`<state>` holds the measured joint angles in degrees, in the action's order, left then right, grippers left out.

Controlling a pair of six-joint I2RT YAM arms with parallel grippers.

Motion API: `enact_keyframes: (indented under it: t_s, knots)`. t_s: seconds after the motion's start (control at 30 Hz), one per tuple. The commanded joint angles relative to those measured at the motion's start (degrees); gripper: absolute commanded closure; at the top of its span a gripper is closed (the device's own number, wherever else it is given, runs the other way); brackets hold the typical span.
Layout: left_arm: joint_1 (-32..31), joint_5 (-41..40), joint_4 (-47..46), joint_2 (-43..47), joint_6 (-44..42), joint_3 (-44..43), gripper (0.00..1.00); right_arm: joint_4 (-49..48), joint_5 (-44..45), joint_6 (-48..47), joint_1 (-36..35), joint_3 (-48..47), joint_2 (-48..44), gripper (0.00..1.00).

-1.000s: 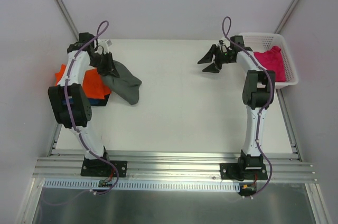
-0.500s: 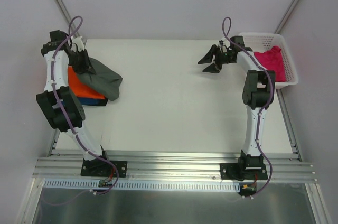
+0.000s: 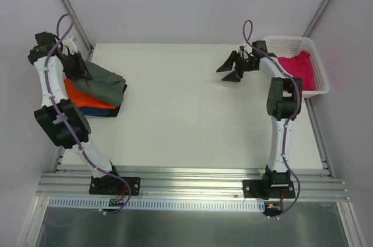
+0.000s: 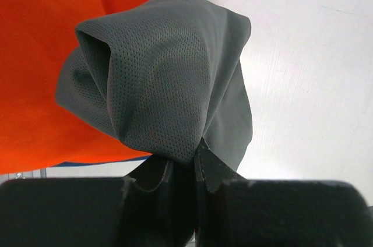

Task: Fold and stack the t-shirts
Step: Neatly place the folded tshirt to the corner

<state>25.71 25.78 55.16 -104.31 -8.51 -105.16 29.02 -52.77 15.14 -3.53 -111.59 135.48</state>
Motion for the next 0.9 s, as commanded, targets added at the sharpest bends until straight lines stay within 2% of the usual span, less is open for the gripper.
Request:
enact_keyframes:
  t_s: [0.0, 0.37, 0.87]
  knots:
    - [1.26, 0.41, 2.5, 4.12, -1.94, -1.01, 1.0, -0.8, -0.49, -0.46, -0.77, -0.12, -3.73, 0.32]
    - [5.75, -1.43, 3.73, 1.66, -4.23, -1.53, 1.0, -1.77, -0.66, 0.33, -2.8, -0.3, -3.2, 0.32]
    - [5.66, -9.95, 3.2, -9.77, -4.32, -8.3, 1.0, -1.07, 0.04, -1.95, -2.8, 2.43, -5.58, 0.32]
